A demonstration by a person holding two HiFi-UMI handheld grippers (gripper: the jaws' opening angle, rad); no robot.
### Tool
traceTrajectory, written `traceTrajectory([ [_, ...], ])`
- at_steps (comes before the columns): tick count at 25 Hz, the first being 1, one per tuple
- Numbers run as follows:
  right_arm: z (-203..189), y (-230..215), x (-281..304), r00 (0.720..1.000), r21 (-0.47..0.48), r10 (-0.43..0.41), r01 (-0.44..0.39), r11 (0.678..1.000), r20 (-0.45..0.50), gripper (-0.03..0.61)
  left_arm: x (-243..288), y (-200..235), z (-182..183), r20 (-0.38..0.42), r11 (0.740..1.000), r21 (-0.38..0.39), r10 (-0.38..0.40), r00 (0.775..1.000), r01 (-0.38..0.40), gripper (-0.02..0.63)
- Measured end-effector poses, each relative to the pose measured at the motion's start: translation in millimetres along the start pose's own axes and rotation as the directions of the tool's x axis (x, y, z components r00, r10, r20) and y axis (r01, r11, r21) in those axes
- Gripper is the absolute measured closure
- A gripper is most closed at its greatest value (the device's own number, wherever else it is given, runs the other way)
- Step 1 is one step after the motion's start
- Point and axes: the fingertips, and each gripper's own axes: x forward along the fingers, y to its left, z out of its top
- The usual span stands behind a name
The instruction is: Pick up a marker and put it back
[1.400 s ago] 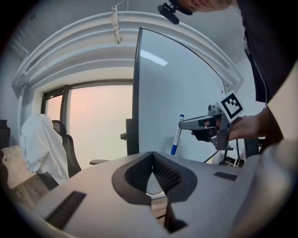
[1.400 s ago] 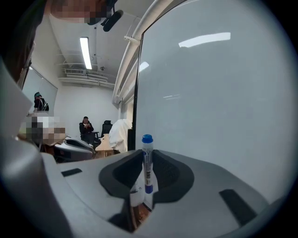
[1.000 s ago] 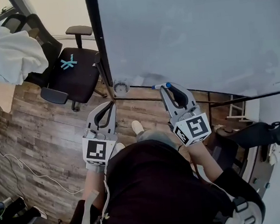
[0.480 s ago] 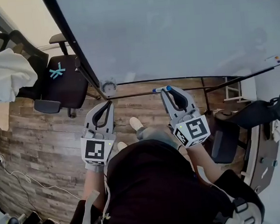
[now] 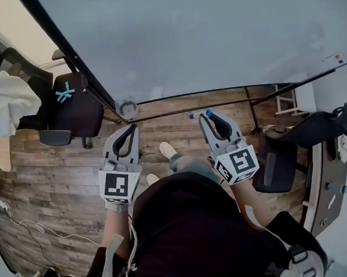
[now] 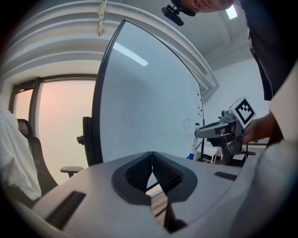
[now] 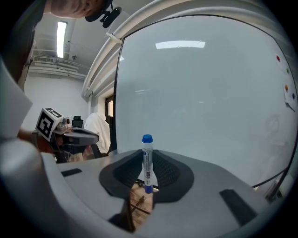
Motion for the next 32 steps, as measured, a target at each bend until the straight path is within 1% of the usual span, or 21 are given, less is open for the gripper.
traceTrajectory([
  [10,-1.0,3.8,7.9,1.0,0.004,0.018,-0.018,1.0,-0.007,0.5,-5.3,6.2,-4.3,-0.023,1.0,-0.011,0.019,1.0,-0.019,0.604],
  [19,13.0,17.7,30.6,0.996,-0.019,0.09,-0.09,0.996,0.0,0.5,-15.0,13.4,-10.3,-0.029,0.998,-0.026,0.06,0.998,-0.061,0.604],
  [24,20.7,29.7,49.8,0.988,-0.034,0.155,-0.154,0.987,0.009,0.5,-23.9,21.5,-14.3,-0.048,0.993,-0.04,0.108,0.993,-0.11,0.604],
  [26,25.4,36.5,58.8,0.983,-0.041,0.183,-0.183,0.982,0.01,0.5,-29.7,27.0,-17.1,-0.061,0.989,-0.051,0.137,0.989,-0.14,0.604],
  [32,39.7,59.0,85.2,0.96,-0.069,0.279,-0.277,0.958,0.018,0.5,-49.2,45.5,-23.7,-0.068,0.972,-0.051,0.225,0.972,-0.228,0.604],
])
